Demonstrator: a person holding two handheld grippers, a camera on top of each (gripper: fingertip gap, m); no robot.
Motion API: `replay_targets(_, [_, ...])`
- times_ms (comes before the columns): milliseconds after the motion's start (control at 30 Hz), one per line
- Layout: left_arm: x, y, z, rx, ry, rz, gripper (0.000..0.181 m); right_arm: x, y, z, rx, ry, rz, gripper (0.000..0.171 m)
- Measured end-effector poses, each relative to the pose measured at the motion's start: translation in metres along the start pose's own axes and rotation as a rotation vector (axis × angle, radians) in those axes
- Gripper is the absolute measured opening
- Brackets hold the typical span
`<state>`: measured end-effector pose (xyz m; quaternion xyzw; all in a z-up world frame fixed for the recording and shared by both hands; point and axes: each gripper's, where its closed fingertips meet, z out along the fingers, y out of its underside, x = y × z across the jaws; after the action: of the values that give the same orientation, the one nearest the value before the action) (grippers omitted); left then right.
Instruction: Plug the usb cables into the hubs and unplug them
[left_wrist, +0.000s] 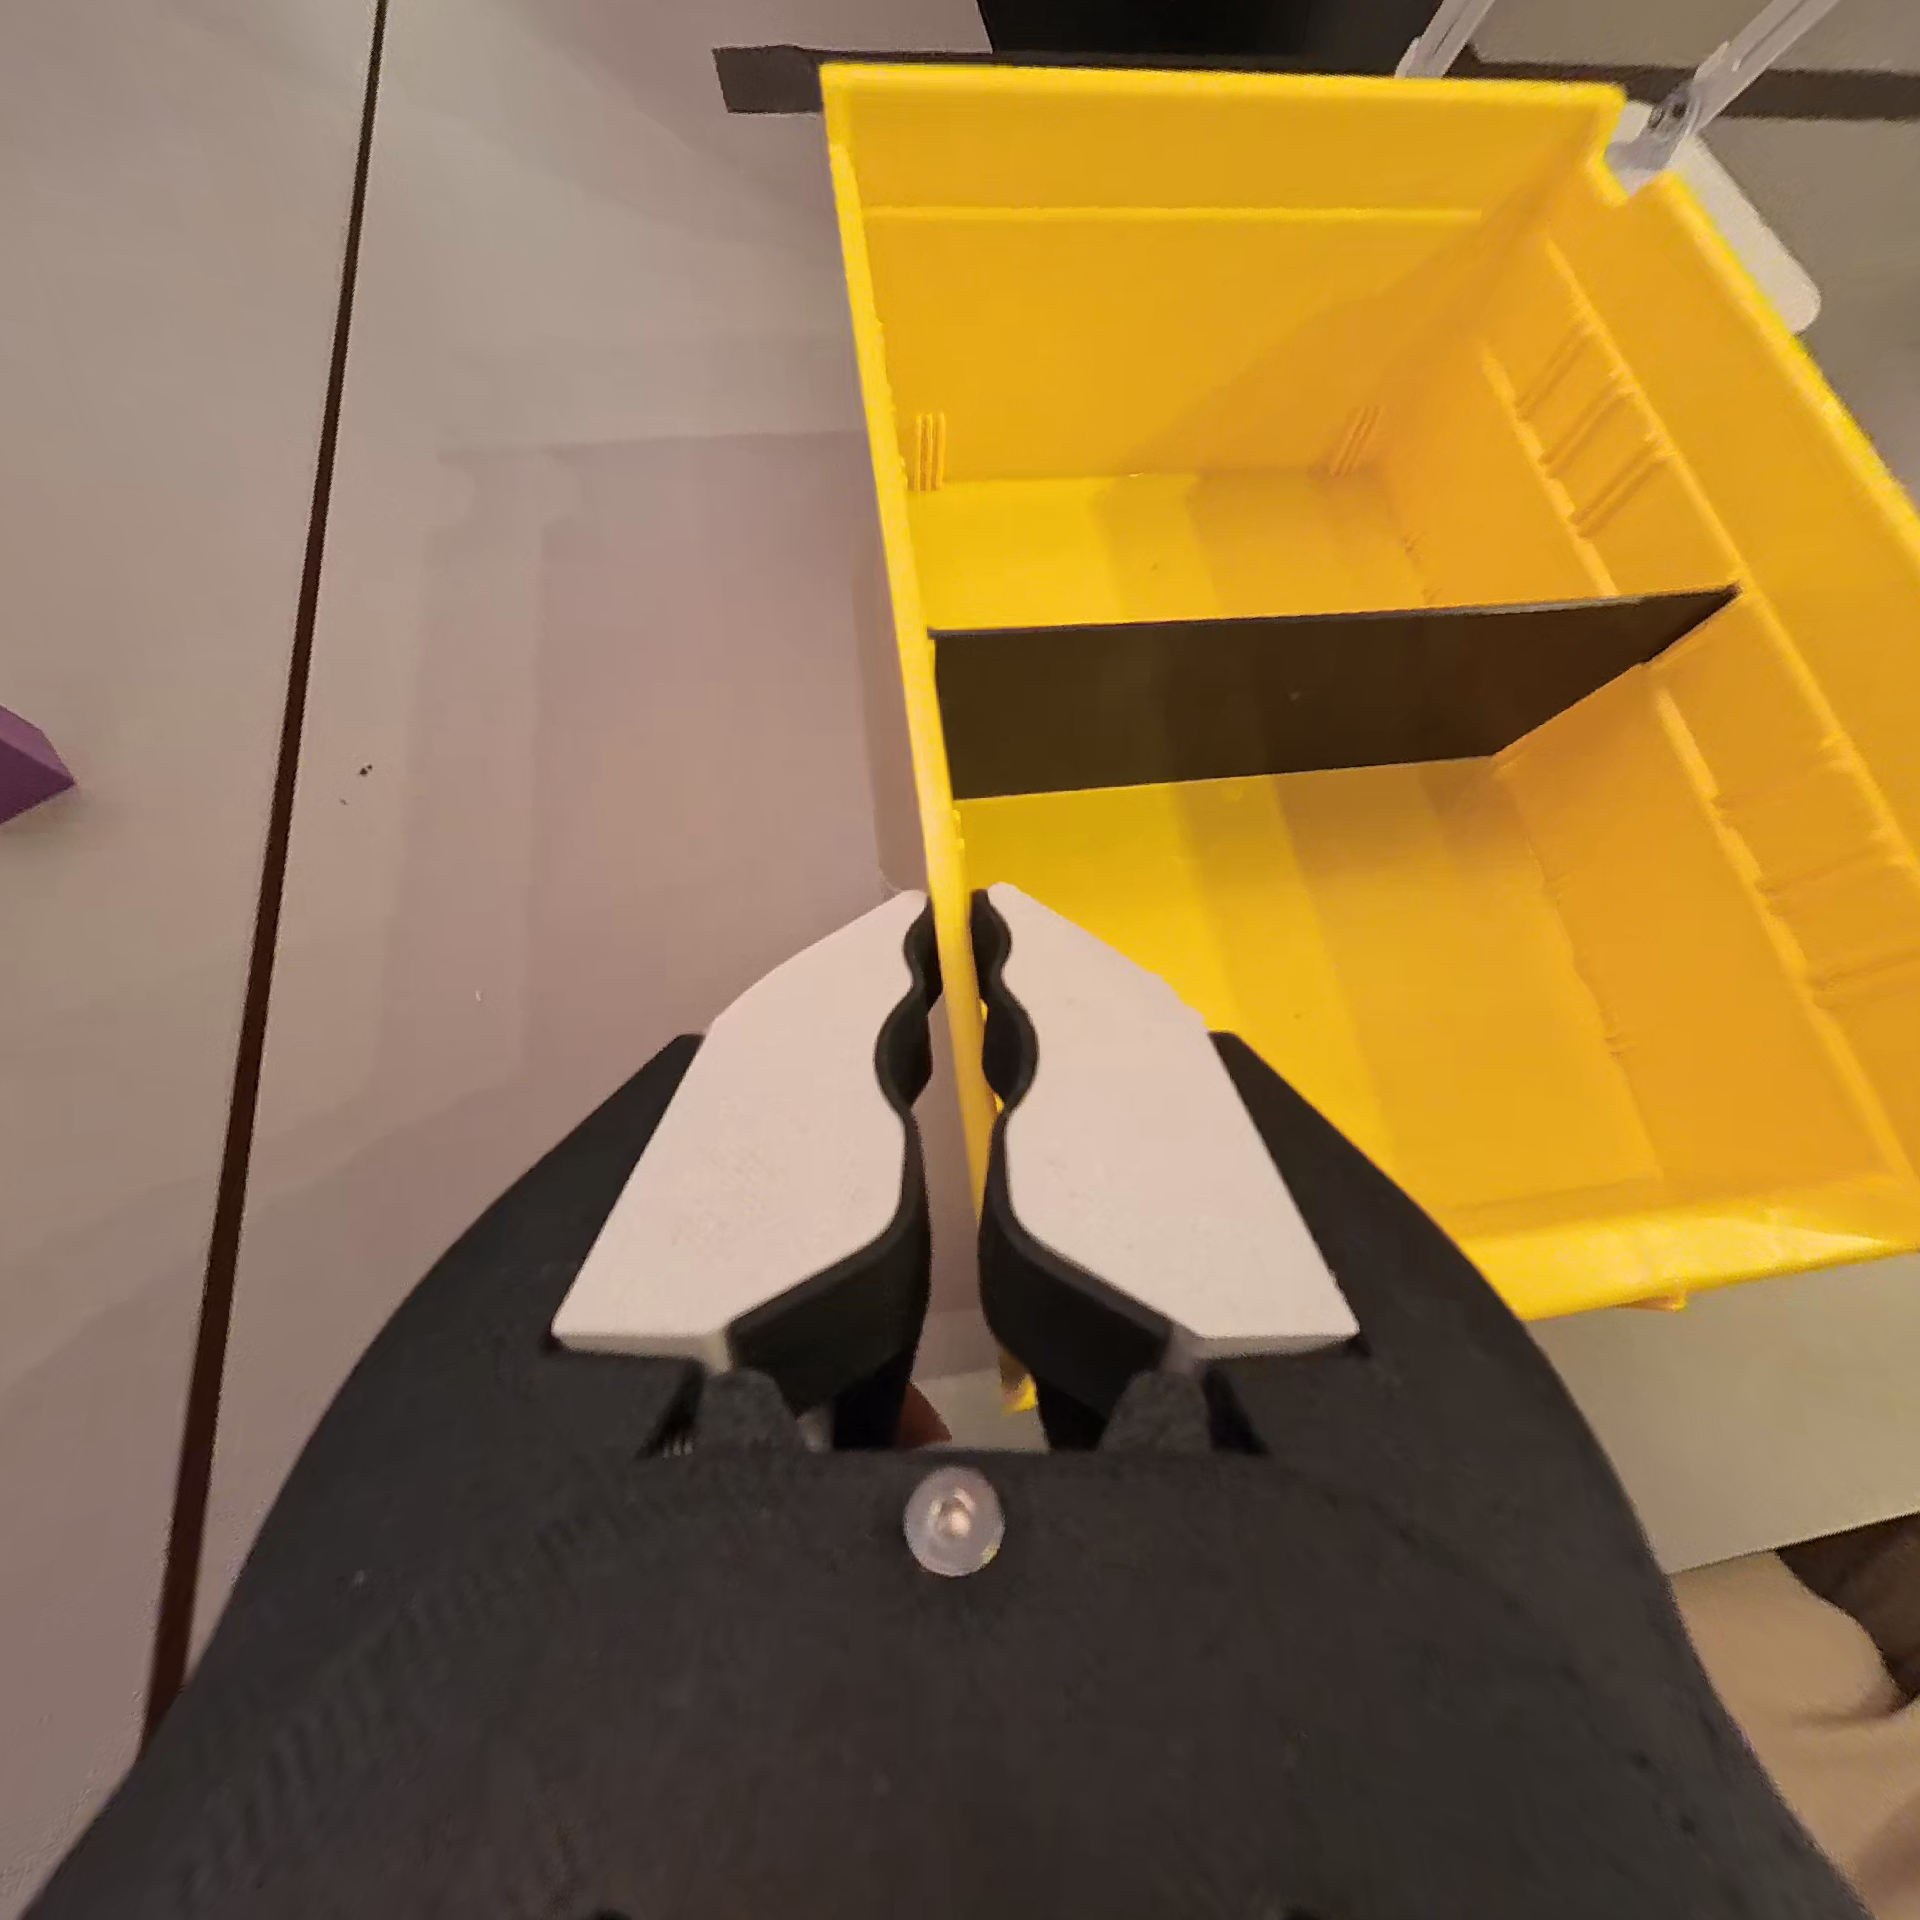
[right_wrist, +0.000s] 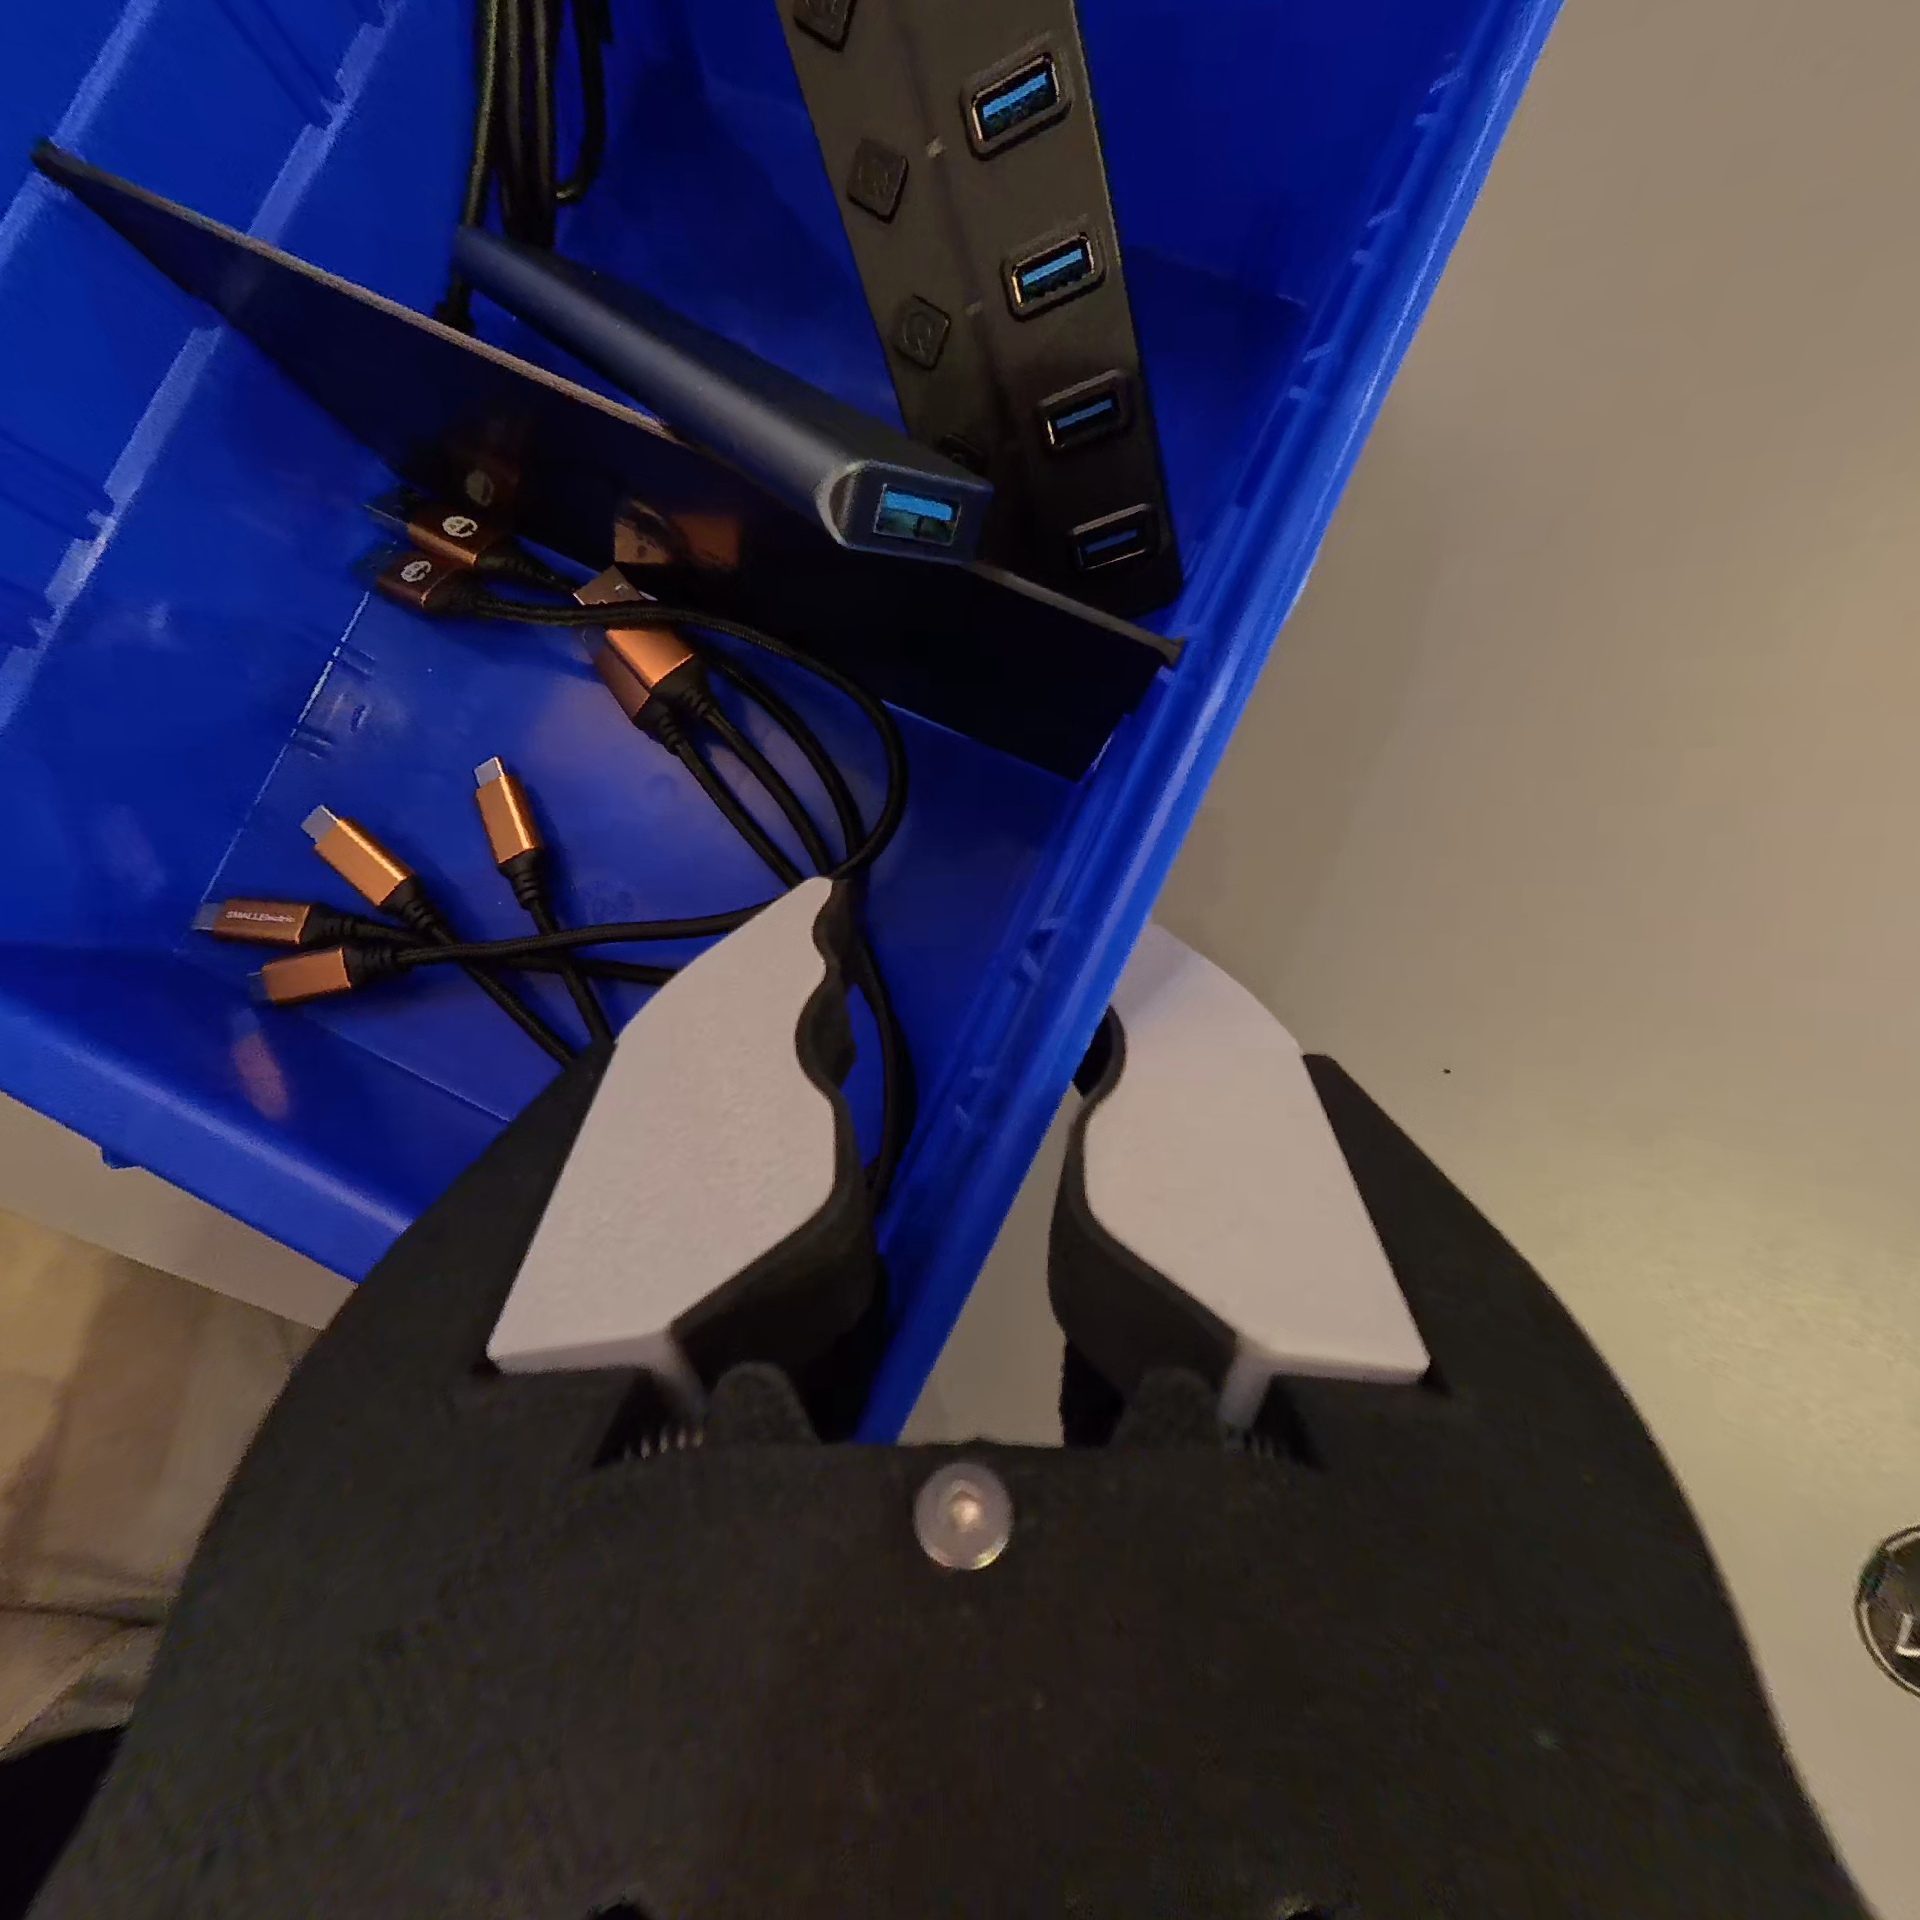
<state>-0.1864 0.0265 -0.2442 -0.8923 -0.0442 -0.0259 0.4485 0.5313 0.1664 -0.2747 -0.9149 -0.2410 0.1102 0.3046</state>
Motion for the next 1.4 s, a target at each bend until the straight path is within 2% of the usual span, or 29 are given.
replay_targets(333, [-0.004,-0.013,-0.014,0.087,-0.001,-0.020,0.003,-0.008,0.000,0.001,-0.013,0.017,-0.033,0.040])
replay_targets(800, [-0.005,-0.018,-0.032,0.138,0.040,-0.051,0.005,-0.041,-0.005,0.007,-0.019,-0.020,-0.068,0.041])
replay_targets(1167, [-0.008,-0.028,-0.063,0.233,0.074,-0.089,0.004,-0.106,-0.024,0.026,-0.029,-0.095,-0.147,0.044])
replay_targets(1400, [-0.017,-0.035,-0.088,0.309,0.069,-0.142,0.004,-0.176,-0.050,0.050,-0.021,-0.214,-0.202,0.060])
